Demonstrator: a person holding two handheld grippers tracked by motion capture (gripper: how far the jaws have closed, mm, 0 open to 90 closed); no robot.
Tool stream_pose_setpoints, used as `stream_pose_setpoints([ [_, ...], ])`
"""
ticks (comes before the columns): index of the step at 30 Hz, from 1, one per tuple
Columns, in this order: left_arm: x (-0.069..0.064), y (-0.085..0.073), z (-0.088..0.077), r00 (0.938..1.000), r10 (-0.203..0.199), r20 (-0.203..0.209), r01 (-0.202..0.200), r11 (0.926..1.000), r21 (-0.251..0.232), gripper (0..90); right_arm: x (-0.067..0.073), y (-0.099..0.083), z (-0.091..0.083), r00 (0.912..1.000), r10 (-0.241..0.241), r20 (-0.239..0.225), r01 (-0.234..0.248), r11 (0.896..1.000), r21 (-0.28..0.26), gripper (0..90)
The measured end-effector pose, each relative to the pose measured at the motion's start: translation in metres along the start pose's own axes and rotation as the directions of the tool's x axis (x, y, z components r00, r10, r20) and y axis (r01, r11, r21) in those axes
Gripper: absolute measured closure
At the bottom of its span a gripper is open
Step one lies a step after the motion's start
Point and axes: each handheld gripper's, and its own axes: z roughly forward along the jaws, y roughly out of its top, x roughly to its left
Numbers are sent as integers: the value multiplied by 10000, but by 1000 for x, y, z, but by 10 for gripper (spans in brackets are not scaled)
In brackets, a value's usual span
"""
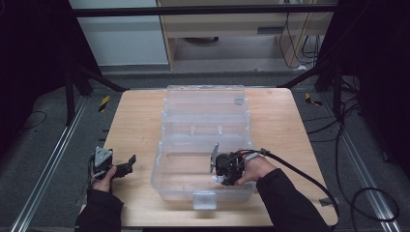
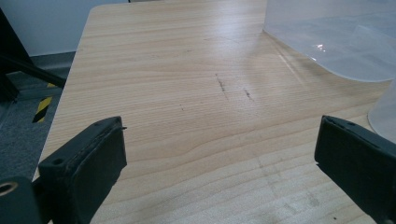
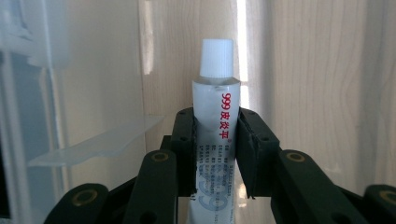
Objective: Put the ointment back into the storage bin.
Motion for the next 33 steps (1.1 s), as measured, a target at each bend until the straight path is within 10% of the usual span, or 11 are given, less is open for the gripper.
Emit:
stream_pose_setpoints([
  [33,0,0,0,10000,-2,6,2,10000,5,16,-2,-4,13,9998,66,-189,-61,9997,253,674],
])
